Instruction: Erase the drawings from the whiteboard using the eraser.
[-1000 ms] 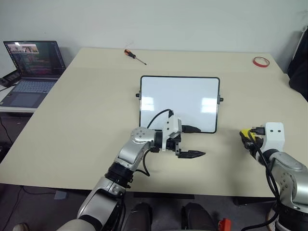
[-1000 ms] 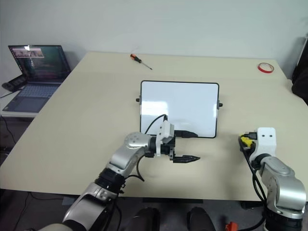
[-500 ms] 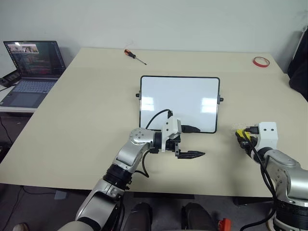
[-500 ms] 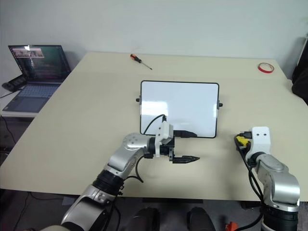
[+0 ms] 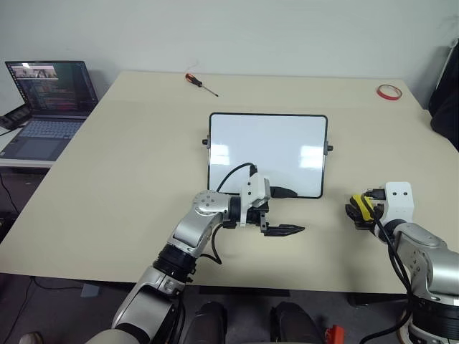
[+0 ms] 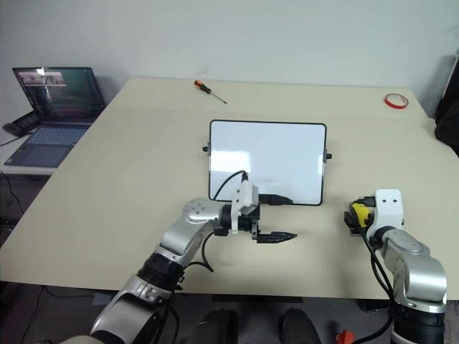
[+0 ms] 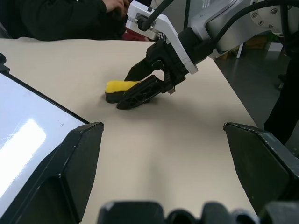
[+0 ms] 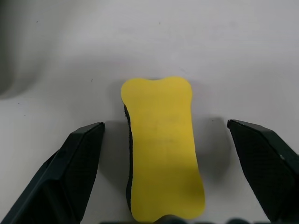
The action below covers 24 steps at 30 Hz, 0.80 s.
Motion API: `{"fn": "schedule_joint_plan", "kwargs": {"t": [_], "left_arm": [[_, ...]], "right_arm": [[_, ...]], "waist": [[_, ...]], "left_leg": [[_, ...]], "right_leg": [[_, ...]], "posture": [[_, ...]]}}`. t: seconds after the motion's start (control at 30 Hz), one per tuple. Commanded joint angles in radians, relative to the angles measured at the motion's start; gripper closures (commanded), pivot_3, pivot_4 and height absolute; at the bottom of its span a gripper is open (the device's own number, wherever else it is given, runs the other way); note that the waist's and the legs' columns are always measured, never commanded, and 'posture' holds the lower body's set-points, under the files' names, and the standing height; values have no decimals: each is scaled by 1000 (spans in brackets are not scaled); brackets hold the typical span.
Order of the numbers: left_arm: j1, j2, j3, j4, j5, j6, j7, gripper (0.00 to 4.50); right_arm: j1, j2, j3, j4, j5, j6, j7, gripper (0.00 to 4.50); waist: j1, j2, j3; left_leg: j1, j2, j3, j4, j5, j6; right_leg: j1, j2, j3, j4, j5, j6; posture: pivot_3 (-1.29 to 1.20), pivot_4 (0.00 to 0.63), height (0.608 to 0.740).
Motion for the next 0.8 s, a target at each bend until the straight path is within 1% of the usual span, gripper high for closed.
{"fn": "schedule_joint_plan", "kwargs": {"t": [0.03, 0.2, 0.3, 0.43, 0.6, 0.67, 0.7, 0.8], "left_arm": [[-13, 1, 16, -31, -7, -2, 0, 0], [5, 13, 53, -93, -39, 45, 32, 0], [27, 32, 98, -174, -76, 110, 73, 0], [91, 76, 168, -324, -105, 208, 171, 0], [156, 78, 245, -429, -82, 256, 333, 0], [175, 63, 283, -458, -72, 275, 422, 0], [191, 60, 310, -480, -58, 281, 477, 0], [225, 59, 351, -528, -41, 292, 572, 0]], "right_arm": [[-17, -14, -12, -20, 4, -24, -11, 36], [-27, 1, -28, -60, 16, -11, -27, 36], [-24, 18, -38, -112, 35, 6, -32, 36], [-28, 73, -88, -216, 83, 53, -54, 36], [-45, 164, -162, -302, 135, 62, -102, 36], [-18, 162, -142, -322, 117, 15, -109, 36], [13, 159, -123, -320, 91, -55, -110, 36], [76, 156, -87, -309, 48, -198, -114, 36]], "waist": [[0, 0, 0], [0, 0, 0], [-1, 0, 0], [-3, 1, 0], [0, 1, 0], [0, 1, 0], [1, 1, 0], [1, 1, 0]], "left_leg": [[0, 0, 0, 0, 0, 0], [0, 0, 0, 0, 0, 0], [0, 0, 0, 0, 0, 0], [0, 1, 0, 0, 0, 0], [0, 1, 0, 1, 0, 0], [0, 1, 0, 1, 0, 0], [0, 0, 0, 1, 0, 0], [0, 1, 0, 0, 0, 0]], "right_leg": [[0, 0, 0, 0, 0, 0], [0, 0, 0, 0, 0, 0], [-1, 0, 0, 1, 0, 0], [-1, 0, 1, 1, 0, 0], [-1, 0, 1, 1, 0, 0], [-1, 0, 1, 2, 0, 0], [-1, 0, 1, 2, 0, 0], [-1, 0, 1, 1, 0, 0]], "posture": [[0, 150, 740], [0, 150, 740], [0, 150, 740], [0, 150, 740], [0, 150, 740], [0, 150, 740], [0, 150, 740], [0, 150, 740]]}}
